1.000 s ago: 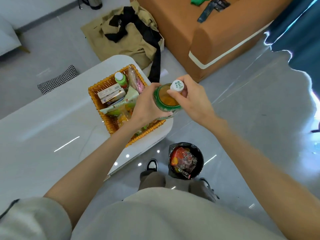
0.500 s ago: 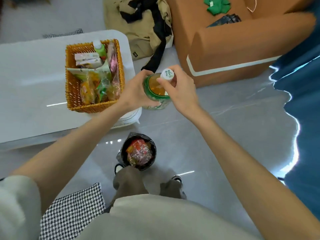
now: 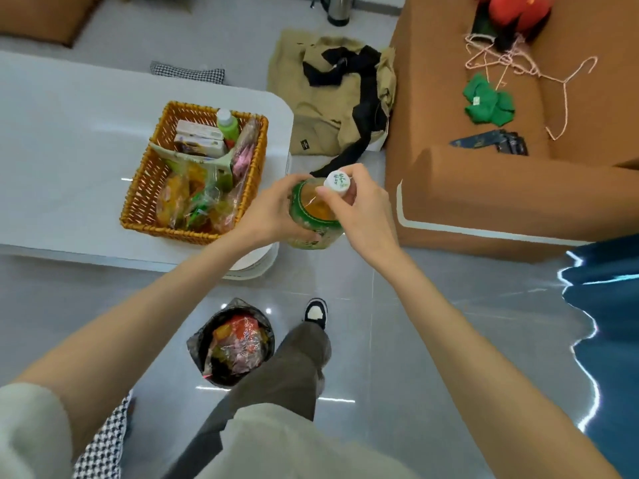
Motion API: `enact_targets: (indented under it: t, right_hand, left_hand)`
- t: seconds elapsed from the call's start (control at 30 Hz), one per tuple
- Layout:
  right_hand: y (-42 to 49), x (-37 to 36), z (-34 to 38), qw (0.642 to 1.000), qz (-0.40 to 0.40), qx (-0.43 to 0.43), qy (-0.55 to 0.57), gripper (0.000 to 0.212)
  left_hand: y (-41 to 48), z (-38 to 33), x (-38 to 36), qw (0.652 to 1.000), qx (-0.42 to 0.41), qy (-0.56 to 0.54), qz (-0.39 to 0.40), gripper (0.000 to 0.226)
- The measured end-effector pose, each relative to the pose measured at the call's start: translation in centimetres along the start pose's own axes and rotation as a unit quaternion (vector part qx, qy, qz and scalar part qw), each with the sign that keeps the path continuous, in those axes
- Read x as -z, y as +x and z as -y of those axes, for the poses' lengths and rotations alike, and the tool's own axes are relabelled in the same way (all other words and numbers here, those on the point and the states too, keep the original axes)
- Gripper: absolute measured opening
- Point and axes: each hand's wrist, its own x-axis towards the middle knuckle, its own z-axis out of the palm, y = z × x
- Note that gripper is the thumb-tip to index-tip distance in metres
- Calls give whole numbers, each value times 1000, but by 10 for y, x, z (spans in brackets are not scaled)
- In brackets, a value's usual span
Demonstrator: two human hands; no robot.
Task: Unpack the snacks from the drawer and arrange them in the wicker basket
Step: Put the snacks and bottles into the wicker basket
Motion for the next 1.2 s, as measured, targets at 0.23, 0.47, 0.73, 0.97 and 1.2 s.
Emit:
enact_targets:
  t: [0.23,0.47,0.73,0.97,1.2]
  right_hand:
    - [126,14,-49,995,90,-22,-39,24]
    - [265,34,-67,990,121,-14,-73,26]
    - [424,0,-102,978,199,-10,-59,24]
    - [544,-55,-103,936,331,42,-110,29]
    - [613,-136,-105,892,418,70,-154,27]
  left_hand:
    - [116,16,-14,998,48,-26,0,91]
    - [228,20,7,994,97,-36,-46,84]
    - [308,79,46,956,229,10,-184,60]
    - [352,117,65,894,375,42,-244,51]
    - [383,171,62,877,443,77,-169,55]
